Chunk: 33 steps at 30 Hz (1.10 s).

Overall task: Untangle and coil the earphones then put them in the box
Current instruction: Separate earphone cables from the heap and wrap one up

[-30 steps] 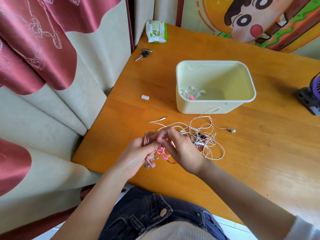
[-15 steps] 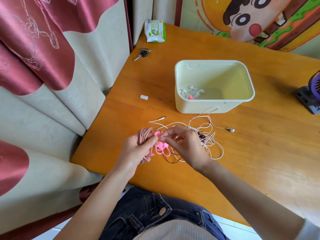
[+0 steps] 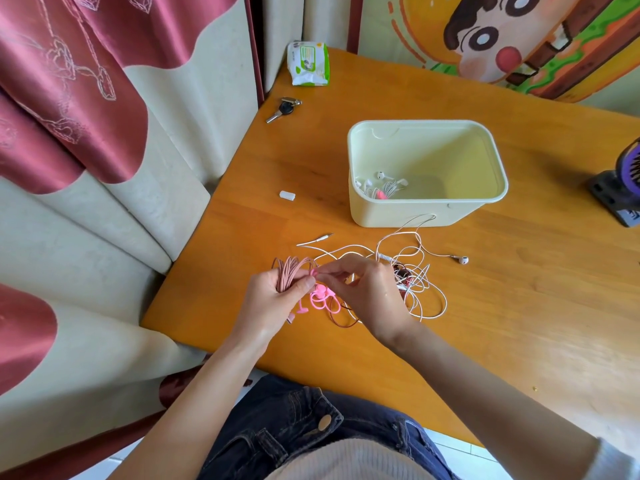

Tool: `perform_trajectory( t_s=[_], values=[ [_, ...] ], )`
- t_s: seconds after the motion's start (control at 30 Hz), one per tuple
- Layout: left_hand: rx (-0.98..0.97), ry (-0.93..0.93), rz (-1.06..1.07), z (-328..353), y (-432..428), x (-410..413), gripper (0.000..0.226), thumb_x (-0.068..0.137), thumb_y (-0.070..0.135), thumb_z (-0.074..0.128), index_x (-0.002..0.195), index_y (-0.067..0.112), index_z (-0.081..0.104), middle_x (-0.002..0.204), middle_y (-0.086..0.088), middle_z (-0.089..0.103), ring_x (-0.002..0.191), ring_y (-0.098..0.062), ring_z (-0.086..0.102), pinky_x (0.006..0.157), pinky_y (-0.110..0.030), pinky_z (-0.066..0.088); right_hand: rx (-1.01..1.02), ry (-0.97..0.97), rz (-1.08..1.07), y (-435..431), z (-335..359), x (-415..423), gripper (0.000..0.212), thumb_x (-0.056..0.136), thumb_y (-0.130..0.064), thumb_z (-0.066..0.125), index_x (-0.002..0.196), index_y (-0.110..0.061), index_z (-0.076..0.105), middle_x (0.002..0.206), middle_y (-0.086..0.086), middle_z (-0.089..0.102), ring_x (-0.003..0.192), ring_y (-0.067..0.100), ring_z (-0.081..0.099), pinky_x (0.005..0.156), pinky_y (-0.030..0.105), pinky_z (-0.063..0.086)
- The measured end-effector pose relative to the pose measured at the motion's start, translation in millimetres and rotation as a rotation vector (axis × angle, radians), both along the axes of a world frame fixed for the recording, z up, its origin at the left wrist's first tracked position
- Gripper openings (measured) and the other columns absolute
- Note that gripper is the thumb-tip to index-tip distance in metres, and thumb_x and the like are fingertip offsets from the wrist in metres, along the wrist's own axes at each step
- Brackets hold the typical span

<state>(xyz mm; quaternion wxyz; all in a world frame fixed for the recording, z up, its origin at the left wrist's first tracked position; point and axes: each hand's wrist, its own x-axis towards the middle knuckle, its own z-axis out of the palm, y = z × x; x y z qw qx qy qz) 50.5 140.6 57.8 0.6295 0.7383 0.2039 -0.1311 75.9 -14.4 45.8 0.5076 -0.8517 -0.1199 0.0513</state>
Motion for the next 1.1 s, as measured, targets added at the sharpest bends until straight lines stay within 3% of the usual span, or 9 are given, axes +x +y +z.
perform_trajectory(
  t_s=[0.13, 0.27, 0.33, 0.4, 0.53, 0.8, 0.93, 1.0, 1.1],
  values=[
    [-0.006, 0.021, -0.015, 1, 0, 1, 0.009, 0.084, 0.017, 0.068, 0.082, 0.025, 0.068, 0.067, 0.006, 0.070, 0.062, -0.012, 0.065, 0.047, -0.023, 0.050, -0.063, -0.158, 0.001, 1, -5, -2, 0.011, 0.081, -0.015, 0.070, 0.092, -0.016, 0.075, 0.082, -0.014, 0.061, 0.069, -0.001, 0.056, 0.062, 0.009, 0.041],
    [-0.040, 0.017, -0.025, 4, -2, 2, 0.004, 0.086, 0.017, 0.066, 0.089, 0.019, 0.068, 0.070, 0.001, 0.070, 0.057, -0.007, 0.061, 0.050, -0.024, 0.053, -0.072, -0.226, -0.005, 6, -9, -5, 0.021, 0.086, -0.013, 0.064, 0.105, -0.015, 0.071, 0.095, -0.003, 0.064, 0.077, 0.008, 0.059, 0.065, 0.019, 0.048],
    [-0.049, -0.001, -0.033, 5, -2, 2, 0.004, 0.086, 0.016, 0.065, 0.087, 0.019, 0.067, 0.066, 0.006, 0.069, 0.053, -0.001, 0.059, 0.049, -0.024, 0.052, -0.046, -0.172, -0.021, 8, -6, -7, 0.026, 0.086, -0.011, 0.065, 0.111, -0.017, 0.068, 0.093, -0.008, 0.062, 0.073, 0.005, 0.057, 0.066, 0.014, 0.046],
    [-0.026, -0.011, -0.065, 6, -2, 2, 0.004, 0.088, 0.018, 0.063, 0.086, 0.019, 0.067, 0.055, 0.012, 0.063, 0.047, 0.001, 0.053, 0.051, -0.027, 0.050, 0.023, -0.026, -0.060, 9, -2, -6, 0.022, 0.085, -0.012, 0.067, 0.104, -0.022, 0.068, 0.086, -0.014, 0.062, 0.066, 0.006, 0.061, 0.063, 0.014, 0.049],
    [-0.051, 0.016, -0.031, 3, -1, 2, 0.018, 0.089, 0.019, 0.061, 0.086, 0.002, 0.064, 0.041, 0.013, 0.046, 0.042, -0.001, 0.048, 0.057, -0.030, 0.047, 0.213, 0.287, -0.057, 8, 5, -2, 0.008, 0.085, -0.011, 0.068, 0.090, -0.017, 0.069, 0.075, -0.002, 0.071, 0.069, 0.014, 0.068, 0.067, 0.033, 0.058],
    [-0.001, 0.005, -0.050, -3, 1, 3, 0.018, 0.090, 0.015, 0.060, 0.073, 0.018, 0.057, 0.042, 0.013, 0.047, 0.042, -0.002, 0.042, 0.056, -0.033, 0.041, 0.202, 0.317, -0.018, 8, 5, -4, 0.008, 0.084, -0.007, 0.068, 0.090, -0.011, 0.069, 0.078, 0.003, 0.073, 0.074, 0.018, 0.070, 0.073, 0.031, 0.057],
    [0.014, -0.018, -0.127, 0, 2, 1, 0.014, 0.090, 0.016, 0.060, 0.076, 0.016, 0.058, 0.045, 0.013, 0.050, 0.043, -0.002, 0.046, 0.049, -0.024, 0.042, 0.343, 0.463, -0.050, 7, 8, -4, 0.005, 0.084, -0.007, 0.067, 0.087, -0.011, 0.068, 0.074, 0.004, 0.072, 0.075, 0.021, 0.070, 0.076, 0.035, 0.058],
    [0.028, -0.026, -0.133, 1, 3, 1, 0.007, 0.089, 0.018, 0.062, 0.084, 0.013, 0.063, 0.059, 0.003, 0.061, 0.055, -0.004, 0.057, 0.047, -0.016, 0.044, 0.371, 0.529, -0.055, 5, 7, -4, 0.006, 0.084, -0.007, 0.067, 0.086, -0.013, 0.068, 0.073, 0.002, 0.072, 0.076, 0.025, 0.070, 0.079, 0.040, 0.057],
    [0.081, -0.018, -0.157, -2, 5, 0, 0.019, 0.088, 0.024, 0.064, 0.093, 0.005, 0.065, 0.080, -0.022, 0.064, 0.069, -0.021, 0.065, 0.052, -0.027, 0.048, 0.356, 0.537, -0.035, 3, 5, -3, 0.004, 0.083, -0.010, 0.068, 0.085, -0.014, 0.069, 0.073, 0.001, 0.073, 0.080, 0.035, 0.069, 0.080, 0.044, 0.057]
  ],
)
